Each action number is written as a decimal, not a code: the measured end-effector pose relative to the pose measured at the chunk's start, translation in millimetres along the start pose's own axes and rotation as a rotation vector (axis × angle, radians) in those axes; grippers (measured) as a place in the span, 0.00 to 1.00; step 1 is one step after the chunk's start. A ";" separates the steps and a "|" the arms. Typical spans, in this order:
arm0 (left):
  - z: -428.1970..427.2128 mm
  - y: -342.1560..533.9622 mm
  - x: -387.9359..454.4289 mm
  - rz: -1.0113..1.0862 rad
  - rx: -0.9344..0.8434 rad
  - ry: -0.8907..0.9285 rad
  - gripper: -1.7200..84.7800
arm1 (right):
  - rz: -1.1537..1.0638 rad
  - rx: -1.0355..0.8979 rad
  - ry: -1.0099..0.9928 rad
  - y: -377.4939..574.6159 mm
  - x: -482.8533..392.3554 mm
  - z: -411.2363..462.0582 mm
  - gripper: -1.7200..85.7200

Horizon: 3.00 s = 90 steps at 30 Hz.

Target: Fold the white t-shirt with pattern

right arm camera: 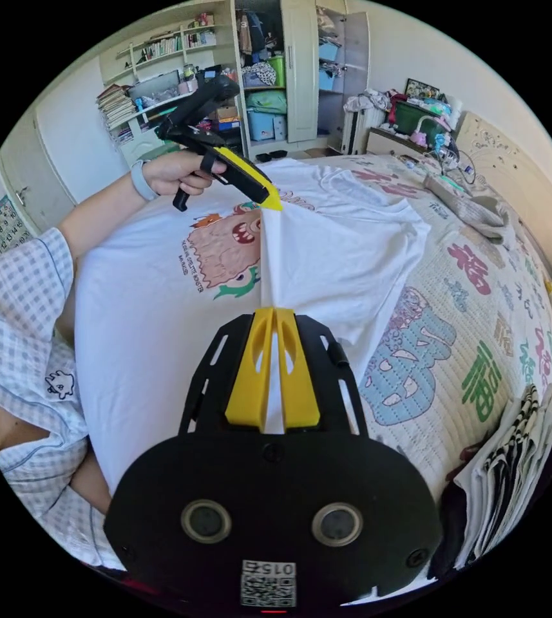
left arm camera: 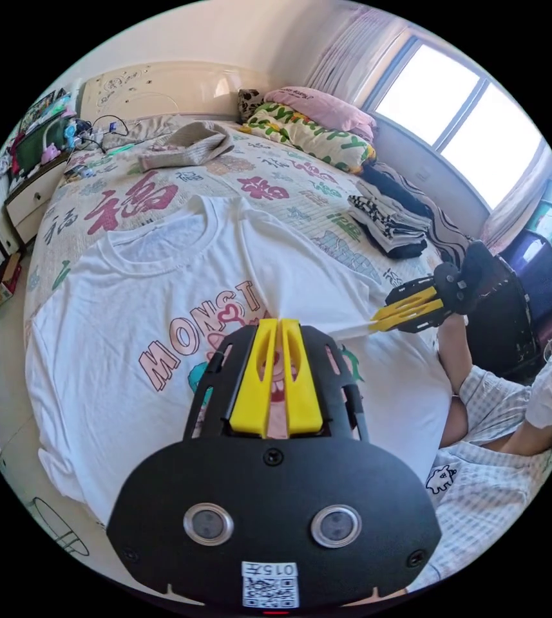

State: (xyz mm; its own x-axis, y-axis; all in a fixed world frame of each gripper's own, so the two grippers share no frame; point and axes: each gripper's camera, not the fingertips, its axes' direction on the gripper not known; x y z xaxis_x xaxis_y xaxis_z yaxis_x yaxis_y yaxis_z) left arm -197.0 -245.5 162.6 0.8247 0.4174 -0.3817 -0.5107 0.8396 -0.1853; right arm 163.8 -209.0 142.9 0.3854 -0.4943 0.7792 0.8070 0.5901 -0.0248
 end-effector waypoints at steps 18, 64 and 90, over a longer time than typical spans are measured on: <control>-283.4 266.4 -158.9 -0.511 0.433 -0.116 0.12 | 0.049 0.334 -0.054 -111.1 -58.9 -43.4 0.08; -317.2 420.7 -77.7 0.115 0.641 -0.140 0.02 | 0.189 0.083 0.142 -498.2 -97.0 120.3 0.02; -164.5 305.7 93.7 0.235 0.108 -0.304 0.02 | 0.230 -0.099 -0.084 -355.4 -18.7 103.5 0.10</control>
State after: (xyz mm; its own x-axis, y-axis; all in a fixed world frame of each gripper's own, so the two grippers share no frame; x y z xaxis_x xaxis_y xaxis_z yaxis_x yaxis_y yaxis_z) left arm -315.9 -6.9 -78.7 0.7314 0.6724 -0.1139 -0.6785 0.7343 -0.0222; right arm -176.5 -343.4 202.0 0.5285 -0.2976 0.7950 0.7439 0.6135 -0.2649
